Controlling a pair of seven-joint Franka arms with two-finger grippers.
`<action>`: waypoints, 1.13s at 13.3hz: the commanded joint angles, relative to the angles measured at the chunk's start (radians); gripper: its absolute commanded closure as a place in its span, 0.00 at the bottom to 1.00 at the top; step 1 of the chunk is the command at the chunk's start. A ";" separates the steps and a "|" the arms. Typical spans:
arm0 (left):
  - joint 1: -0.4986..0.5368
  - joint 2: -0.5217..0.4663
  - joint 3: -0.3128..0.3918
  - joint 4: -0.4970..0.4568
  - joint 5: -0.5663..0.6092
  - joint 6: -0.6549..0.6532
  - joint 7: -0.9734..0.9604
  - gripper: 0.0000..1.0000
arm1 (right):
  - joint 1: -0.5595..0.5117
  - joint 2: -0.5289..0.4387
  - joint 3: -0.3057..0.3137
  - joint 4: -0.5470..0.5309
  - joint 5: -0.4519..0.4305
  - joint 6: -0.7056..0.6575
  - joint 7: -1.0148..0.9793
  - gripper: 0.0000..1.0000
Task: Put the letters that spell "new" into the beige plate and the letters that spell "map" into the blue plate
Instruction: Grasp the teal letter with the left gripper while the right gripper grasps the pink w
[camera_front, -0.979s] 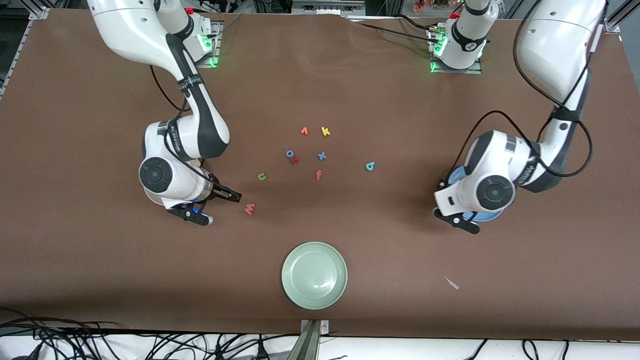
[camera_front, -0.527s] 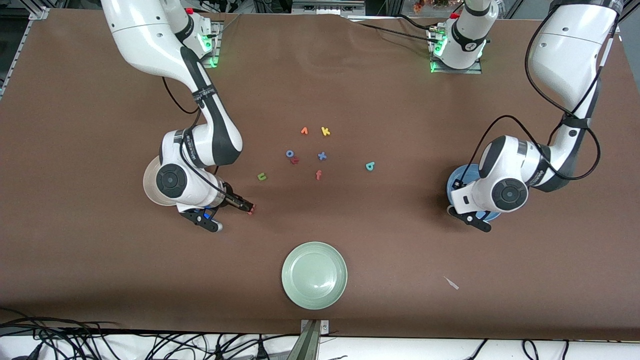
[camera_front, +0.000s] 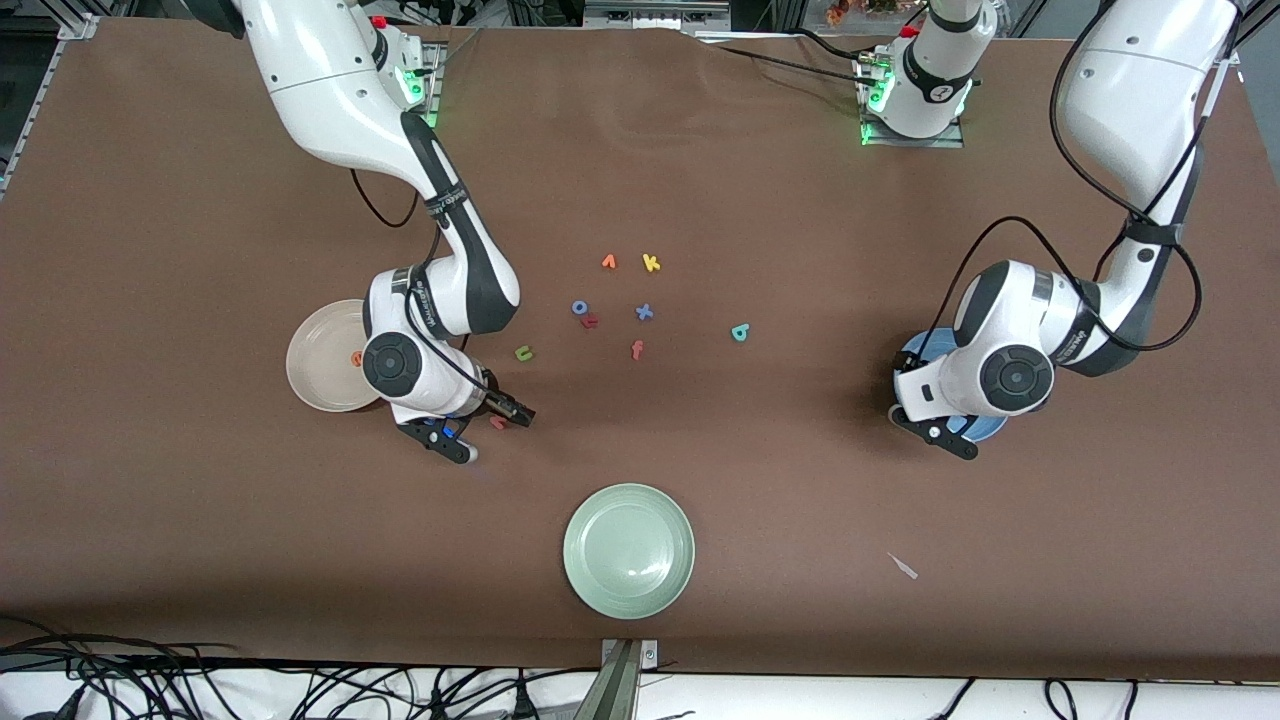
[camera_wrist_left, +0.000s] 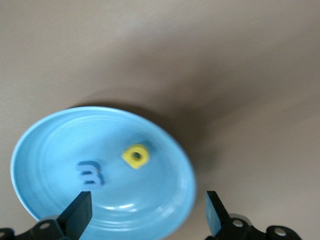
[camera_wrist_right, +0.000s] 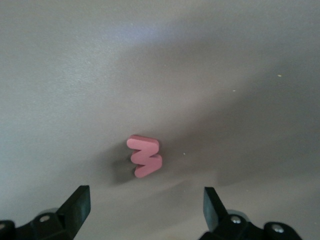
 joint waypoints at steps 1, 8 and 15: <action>0.005 -0.072 -0.070 -0.023 -0.089 -0.048 -0.073 0.00 | 0.001 0.024 -0.007 0.033 0.015 -0.005 0.005 0.01; -0.145 -0.059 -0.255 -0.061 -0.078 0.014 -0.500 0.00 | -0.001 0.041 -0.008 0.033 0.010 0.011 -0.009 0.14; -0.156 0.007 -0.252 -0.255 0.055 0.426 -0.614 0.00 | -0.008 0.044 -0.010 0.033 0.010 0.047 -0.047 0.23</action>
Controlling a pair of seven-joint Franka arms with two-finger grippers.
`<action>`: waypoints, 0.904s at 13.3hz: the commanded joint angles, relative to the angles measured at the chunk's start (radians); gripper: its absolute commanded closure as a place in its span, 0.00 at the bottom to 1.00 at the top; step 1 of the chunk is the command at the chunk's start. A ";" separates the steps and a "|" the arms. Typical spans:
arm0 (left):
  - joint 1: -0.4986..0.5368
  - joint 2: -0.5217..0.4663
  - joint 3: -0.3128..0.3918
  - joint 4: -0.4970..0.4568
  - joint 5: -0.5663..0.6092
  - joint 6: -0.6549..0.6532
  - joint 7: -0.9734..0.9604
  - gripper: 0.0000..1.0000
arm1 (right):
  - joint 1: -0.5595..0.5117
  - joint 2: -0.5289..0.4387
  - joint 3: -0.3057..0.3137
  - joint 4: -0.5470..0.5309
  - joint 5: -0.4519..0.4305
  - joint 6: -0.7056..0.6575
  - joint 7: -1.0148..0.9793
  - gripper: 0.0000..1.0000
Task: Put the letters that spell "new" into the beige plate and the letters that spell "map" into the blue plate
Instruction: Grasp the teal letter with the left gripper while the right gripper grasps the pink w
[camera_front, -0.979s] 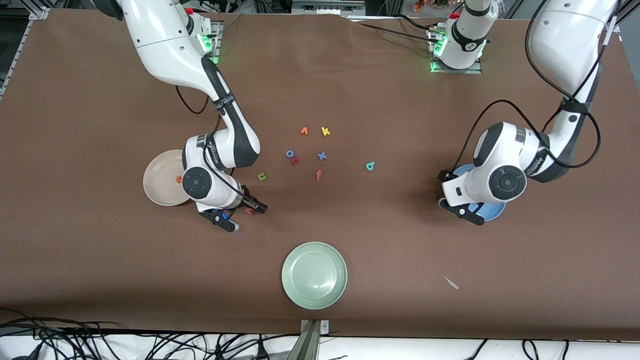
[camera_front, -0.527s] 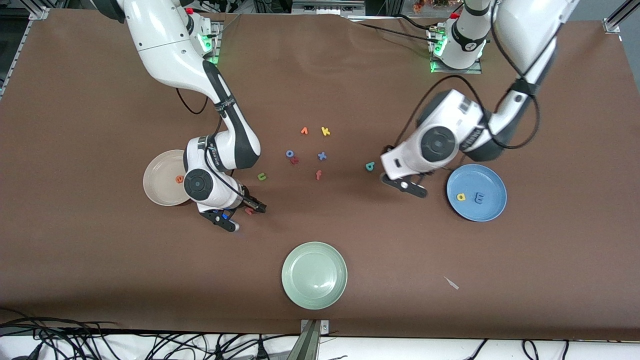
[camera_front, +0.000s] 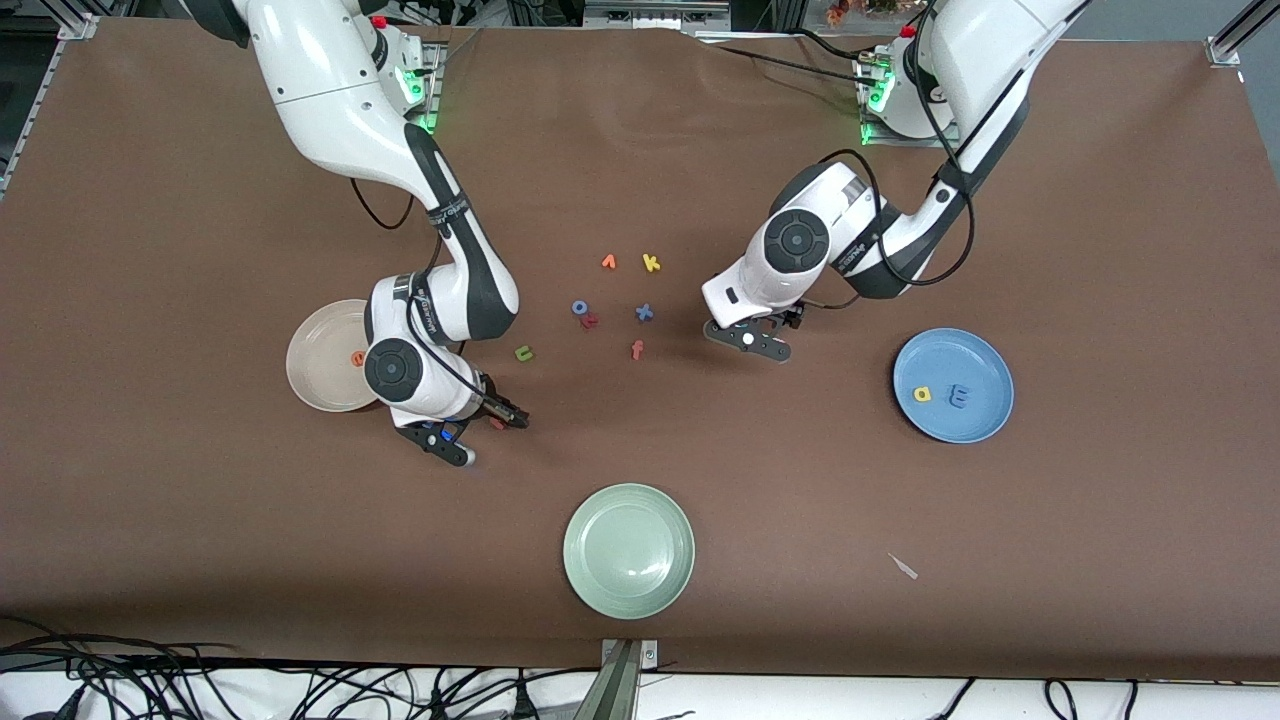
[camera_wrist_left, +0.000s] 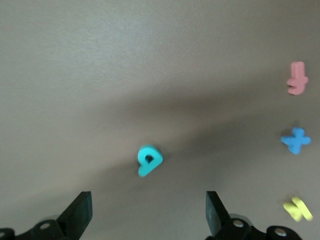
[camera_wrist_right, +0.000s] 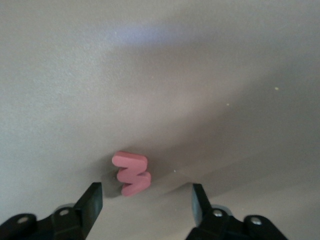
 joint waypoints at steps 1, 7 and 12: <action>0.012 0.036 -0.005 -0.027 0.126 0.071 -0.038 0.00 | -0.006 0.023 0.000 0.033 0.009 0.026 -0.026 0.23; 0.013 0.098 -0.005 -0.025 0.266 0.123 -0.119 0.01 | -0.006 0.036 0.000 0.033 0.012 0.030 -0.027 0.36; 0.007 0.110 -0.003 -0.025 0.267 0.125 -0.138 0.13 | -0.005 0.042 0.000 0.033 0.013 0.042 -0.027 0.57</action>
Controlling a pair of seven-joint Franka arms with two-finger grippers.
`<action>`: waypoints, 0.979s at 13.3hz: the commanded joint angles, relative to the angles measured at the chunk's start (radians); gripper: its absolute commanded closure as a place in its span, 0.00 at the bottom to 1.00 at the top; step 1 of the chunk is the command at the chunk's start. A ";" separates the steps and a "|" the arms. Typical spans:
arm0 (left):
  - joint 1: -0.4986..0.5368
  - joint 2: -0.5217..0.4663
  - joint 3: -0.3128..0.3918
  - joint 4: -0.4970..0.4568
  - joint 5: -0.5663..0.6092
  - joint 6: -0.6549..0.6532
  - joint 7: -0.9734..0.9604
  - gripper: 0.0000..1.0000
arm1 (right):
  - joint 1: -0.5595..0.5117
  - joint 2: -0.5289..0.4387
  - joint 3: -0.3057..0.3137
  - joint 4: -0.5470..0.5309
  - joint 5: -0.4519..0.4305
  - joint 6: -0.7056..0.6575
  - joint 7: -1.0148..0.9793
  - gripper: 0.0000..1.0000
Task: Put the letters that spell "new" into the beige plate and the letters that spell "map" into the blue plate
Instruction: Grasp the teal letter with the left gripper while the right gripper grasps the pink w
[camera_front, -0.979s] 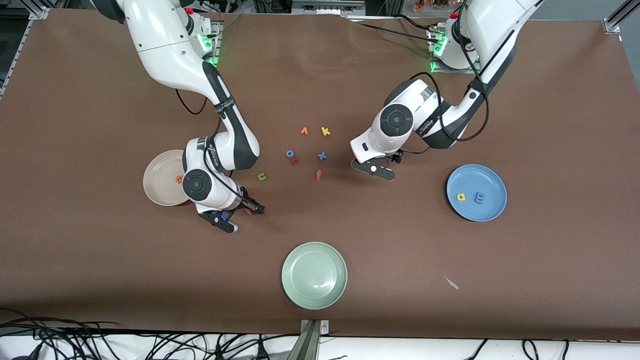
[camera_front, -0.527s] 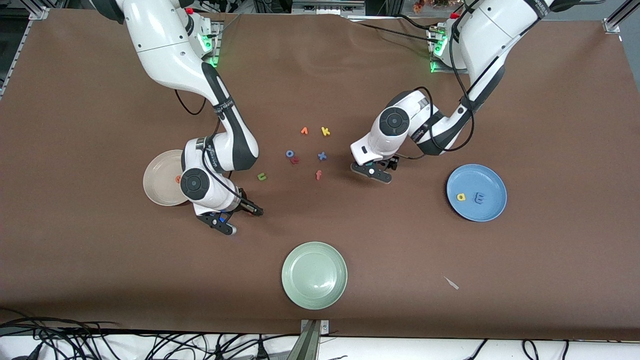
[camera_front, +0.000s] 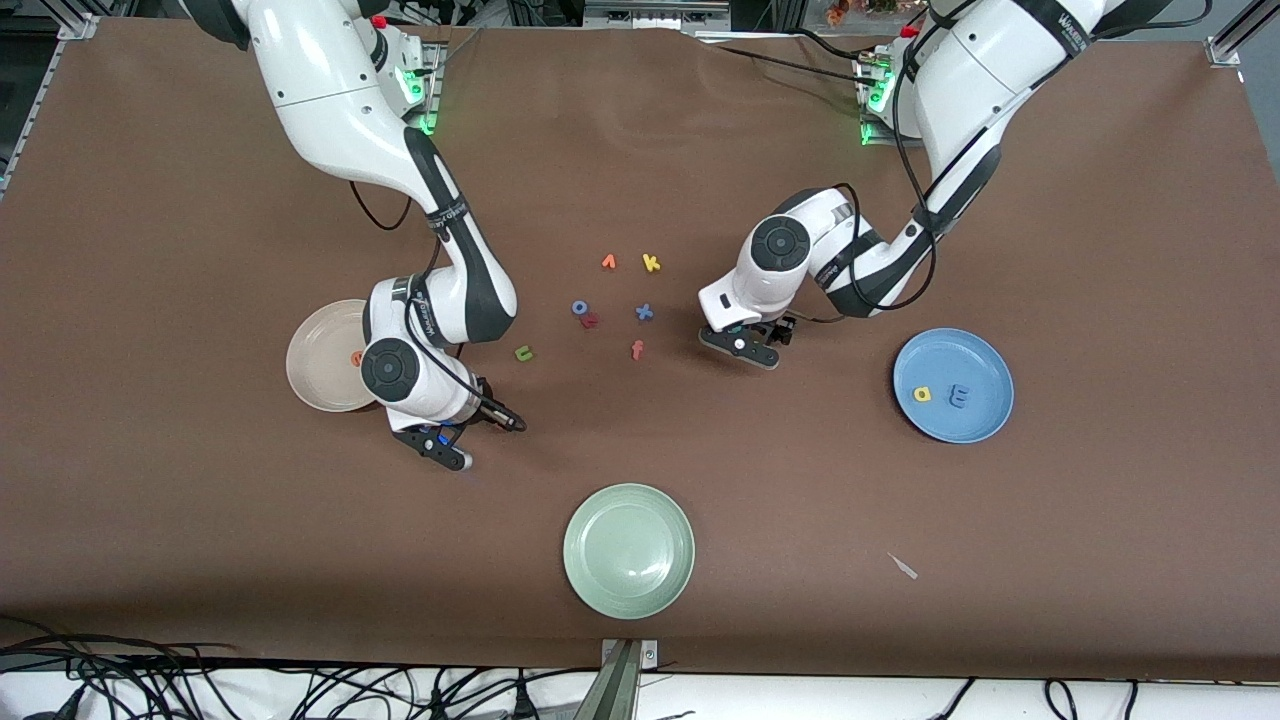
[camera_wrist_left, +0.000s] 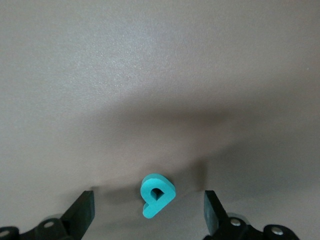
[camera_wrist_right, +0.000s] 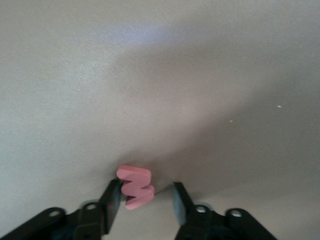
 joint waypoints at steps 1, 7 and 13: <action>0.003 0.009 -0.004 0.001 0.041 0.009 -0.032 0.23 | -0.004 0.034 0.002 0.029 0.013 0.013 -0.017 0.63; 0.006 0.005 -0.006 0.001 0.041 0.007 -0.032 0.91 | -0.004 0.033 0.002 0.035 0.018 0.013 -0.021 0.84; 0.020 -0.046 -0.010 0.002 0.041 -0.019 -0.018 0.94 | -0.017 -0.030 -0.036 0.052 -0.025 -0.140 -0.168 0.90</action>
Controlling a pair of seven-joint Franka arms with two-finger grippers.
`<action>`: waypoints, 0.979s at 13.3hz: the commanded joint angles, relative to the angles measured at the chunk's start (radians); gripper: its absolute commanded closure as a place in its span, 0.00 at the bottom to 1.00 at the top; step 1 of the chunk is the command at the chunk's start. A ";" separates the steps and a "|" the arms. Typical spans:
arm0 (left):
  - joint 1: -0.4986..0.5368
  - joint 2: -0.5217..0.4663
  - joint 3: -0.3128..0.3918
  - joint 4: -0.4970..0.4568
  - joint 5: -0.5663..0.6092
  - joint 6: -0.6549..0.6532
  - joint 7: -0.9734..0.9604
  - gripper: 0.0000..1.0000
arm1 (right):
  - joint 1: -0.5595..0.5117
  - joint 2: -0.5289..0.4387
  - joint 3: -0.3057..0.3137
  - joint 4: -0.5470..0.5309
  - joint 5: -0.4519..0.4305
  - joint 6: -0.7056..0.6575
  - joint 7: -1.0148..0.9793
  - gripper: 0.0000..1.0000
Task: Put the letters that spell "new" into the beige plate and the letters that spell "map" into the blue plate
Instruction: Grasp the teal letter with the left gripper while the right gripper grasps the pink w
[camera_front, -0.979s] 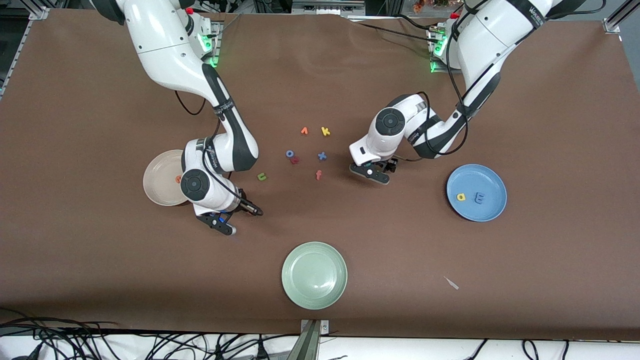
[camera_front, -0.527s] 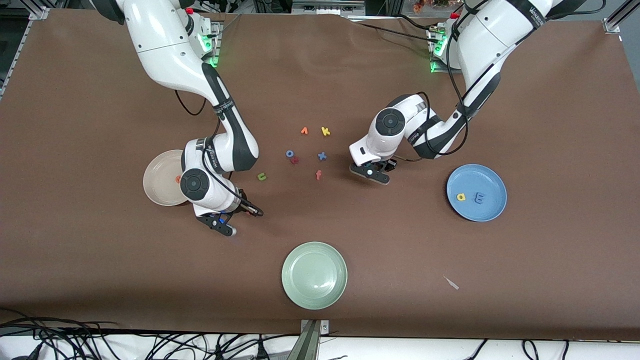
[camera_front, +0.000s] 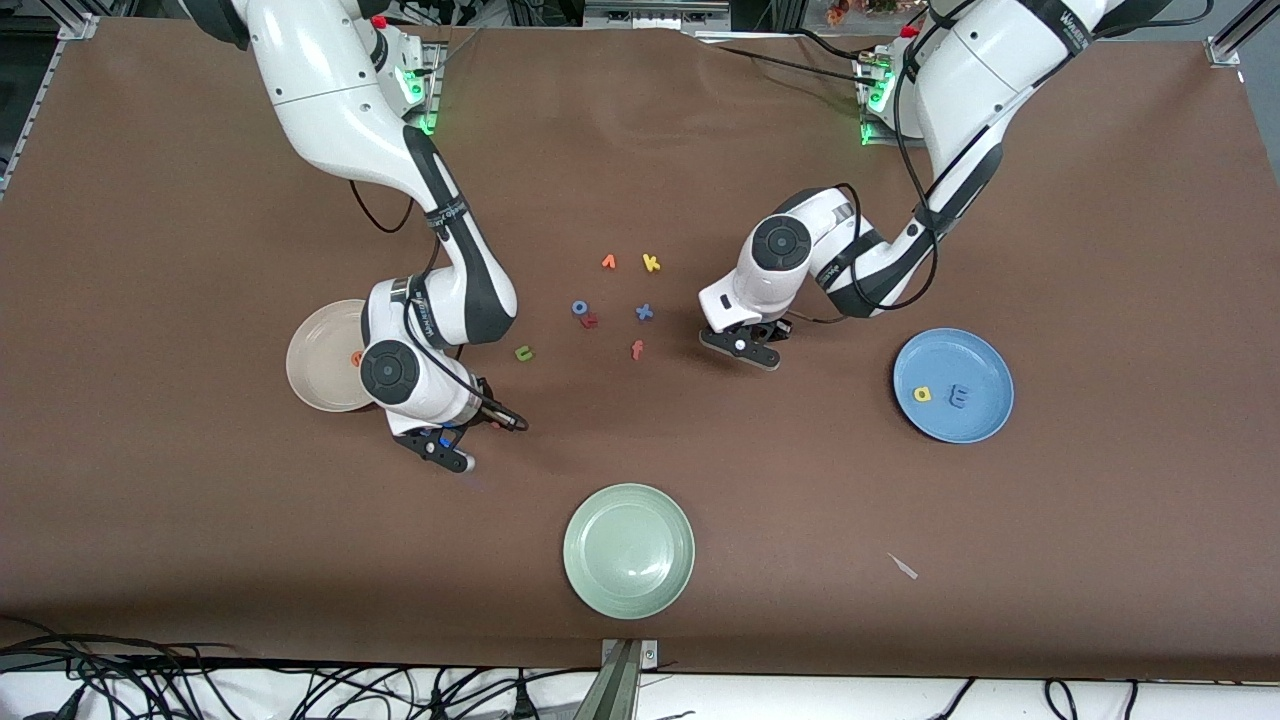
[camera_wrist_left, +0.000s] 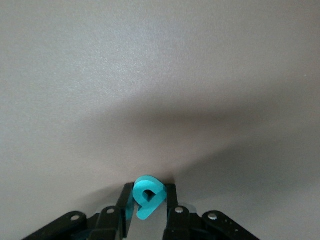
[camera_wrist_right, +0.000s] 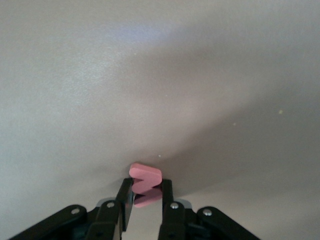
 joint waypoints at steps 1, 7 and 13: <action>0.016 -0.073 -0.011 0.005 0.040 -0.073 -0.008 0.94 | -0.020 -0.051 -0.043 0.010 -0.014 -0.145 -0.143 0.90; 0.211 -0.212 -0.015 0.058 -0.104 -0.350 0.507 0.93 | -0.019 -0.254 -0.145 -0.227 -0.020 -0.170 -0.411 0.90; 0.452 -0.192 -0.011 0.055 -0.101 -0.350 0.937 0.92 | -0.019 -0.302 -0.203 -0.367 -0.022 -0.166 -0.533 0.90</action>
